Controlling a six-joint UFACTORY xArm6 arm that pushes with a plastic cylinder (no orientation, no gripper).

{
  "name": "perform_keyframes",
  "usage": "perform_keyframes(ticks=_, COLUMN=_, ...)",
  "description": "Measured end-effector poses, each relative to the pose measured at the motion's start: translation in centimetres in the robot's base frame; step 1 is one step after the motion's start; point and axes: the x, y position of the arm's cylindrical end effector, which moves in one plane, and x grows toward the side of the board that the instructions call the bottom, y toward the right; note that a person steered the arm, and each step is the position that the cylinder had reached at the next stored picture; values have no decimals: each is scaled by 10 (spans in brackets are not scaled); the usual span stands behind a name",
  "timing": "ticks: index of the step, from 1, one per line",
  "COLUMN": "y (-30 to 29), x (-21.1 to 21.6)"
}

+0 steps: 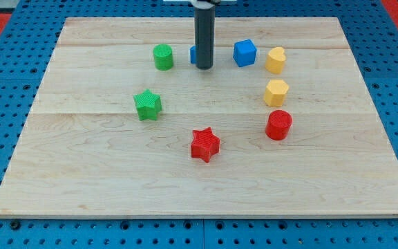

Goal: Move the blue cube to the top left of the yellow heart

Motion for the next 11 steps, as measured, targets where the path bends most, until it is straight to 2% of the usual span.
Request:
perform_keyframes(ticks=1, y=-2, x=-22)
perform_keyframes(ticks=2, y=-2, x=2)
perform_keyframes(ticks=4, y=26, x=12)
perform_keyframes(ticks=6, y=34, x=5)
perform_keyframes(ticks=7, y=68, x=2)
perform_keyframes(ticks=8, y=84, x=-20)
perform_keyframes(ticks=11, y=46, x=-26)
